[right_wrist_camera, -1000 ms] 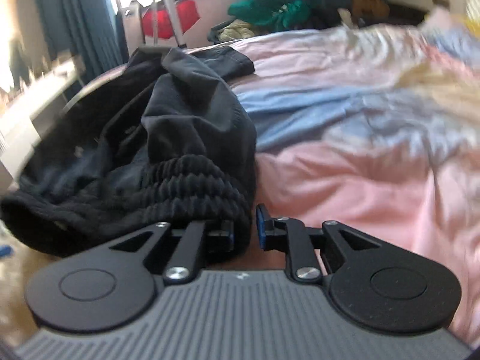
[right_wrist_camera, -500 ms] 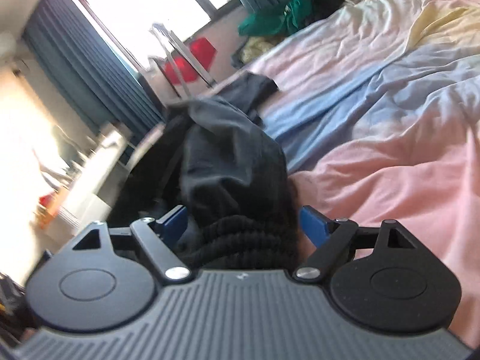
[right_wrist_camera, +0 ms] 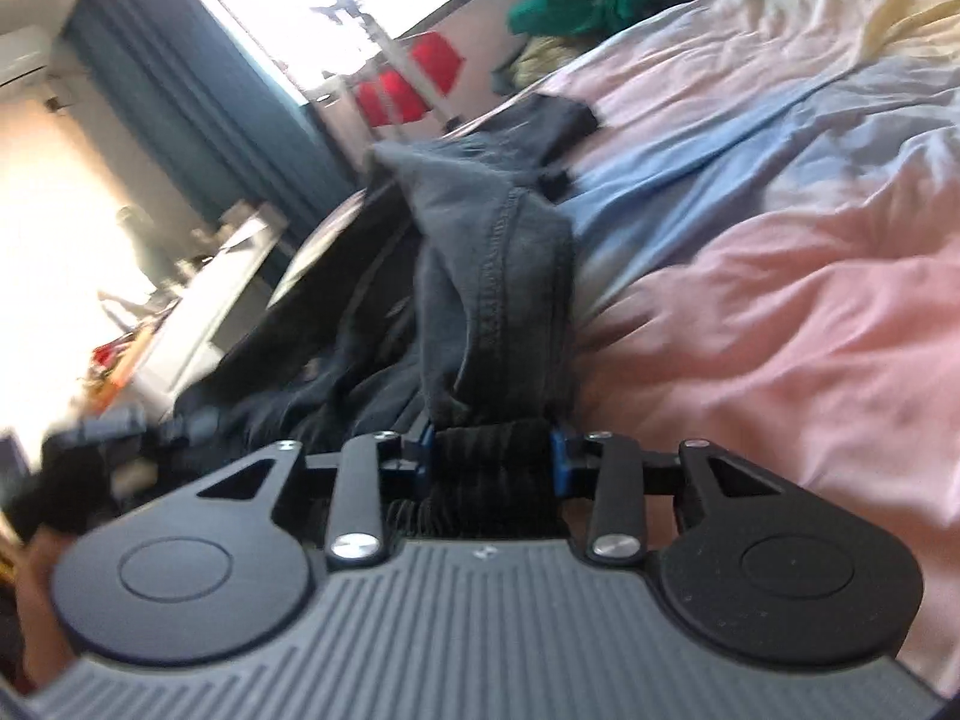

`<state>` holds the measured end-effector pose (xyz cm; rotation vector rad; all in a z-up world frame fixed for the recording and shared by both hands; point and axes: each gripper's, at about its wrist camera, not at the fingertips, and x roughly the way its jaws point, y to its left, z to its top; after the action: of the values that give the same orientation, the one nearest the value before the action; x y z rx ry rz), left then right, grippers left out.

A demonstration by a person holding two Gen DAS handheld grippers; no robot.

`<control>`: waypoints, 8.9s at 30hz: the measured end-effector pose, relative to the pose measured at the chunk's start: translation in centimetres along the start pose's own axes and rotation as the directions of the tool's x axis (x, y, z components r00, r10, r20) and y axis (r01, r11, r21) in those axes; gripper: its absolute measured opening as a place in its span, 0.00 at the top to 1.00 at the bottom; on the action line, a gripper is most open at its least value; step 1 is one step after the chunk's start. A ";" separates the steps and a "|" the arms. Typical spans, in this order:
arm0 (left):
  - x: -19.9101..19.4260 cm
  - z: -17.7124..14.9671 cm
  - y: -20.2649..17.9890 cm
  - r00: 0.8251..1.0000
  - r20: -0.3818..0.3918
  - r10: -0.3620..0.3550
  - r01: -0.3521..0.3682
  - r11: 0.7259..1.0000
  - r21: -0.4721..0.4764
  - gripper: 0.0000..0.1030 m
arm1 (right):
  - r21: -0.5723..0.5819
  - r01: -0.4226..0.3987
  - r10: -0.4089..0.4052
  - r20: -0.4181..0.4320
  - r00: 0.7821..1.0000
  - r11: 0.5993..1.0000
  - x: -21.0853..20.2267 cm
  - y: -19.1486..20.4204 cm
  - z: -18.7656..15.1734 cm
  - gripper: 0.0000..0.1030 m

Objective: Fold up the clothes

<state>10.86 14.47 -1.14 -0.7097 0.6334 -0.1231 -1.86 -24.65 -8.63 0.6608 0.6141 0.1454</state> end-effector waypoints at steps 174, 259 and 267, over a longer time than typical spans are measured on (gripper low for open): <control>4.2 -11.7 0.0 0.943 -0.078 -0.325 0.333 0.900 0.280 0.97 | 0.258 0.198 -0.294 0.419 0.859 0.946 7.9 -13.1 22.5 0.92; -14.8 0.9 17.6 0.961 -0.015 0.278 -0.270 0.917 -0.292 0.86 | 0.779 0.335 -0.568 0.033 0.822 0.530 -7.1 -26.1 11.9 0.85; -13.6 0.1 14.0 0.931 -0.037 0.362 -0.363 0.932 -0.019 0.38 | 0.685 0.385 -0.585 0.074 0.808 0.618 -7.9 -24.3 13.5 0.76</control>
<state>-1.51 29.42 -3.28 -0.6048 0.7889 0.2167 -2.03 -53.42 -11.39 1.1325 0.5304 -0.7225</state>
